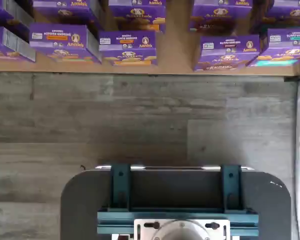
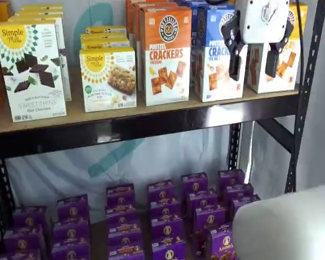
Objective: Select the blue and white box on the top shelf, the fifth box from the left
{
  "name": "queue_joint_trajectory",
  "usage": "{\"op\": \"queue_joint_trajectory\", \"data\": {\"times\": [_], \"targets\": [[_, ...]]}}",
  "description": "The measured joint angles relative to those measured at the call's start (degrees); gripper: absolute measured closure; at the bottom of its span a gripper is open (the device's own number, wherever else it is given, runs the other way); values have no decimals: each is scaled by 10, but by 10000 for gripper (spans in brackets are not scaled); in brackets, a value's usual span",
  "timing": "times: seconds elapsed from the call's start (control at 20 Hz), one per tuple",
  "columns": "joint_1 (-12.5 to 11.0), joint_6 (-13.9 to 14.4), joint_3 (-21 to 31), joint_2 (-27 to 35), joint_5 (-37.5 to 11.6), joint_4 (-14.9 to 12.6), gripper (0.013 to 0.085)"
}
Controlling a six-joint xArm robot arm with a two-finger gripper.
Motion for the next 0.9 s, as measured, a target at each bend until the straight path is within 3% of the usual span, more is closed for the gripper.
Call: {"op": "queue_joint_trajectory", "data": {"times": [0.1,0.2,0.65,0.9], "targets": [[-25,-13,6,-7,-10,27,130],[-31,-17,9,-9,-16,36,130],[-15,-13,11,-1,-54,9,130],[-20,-23,-5,27,-90,-3,130]]}}
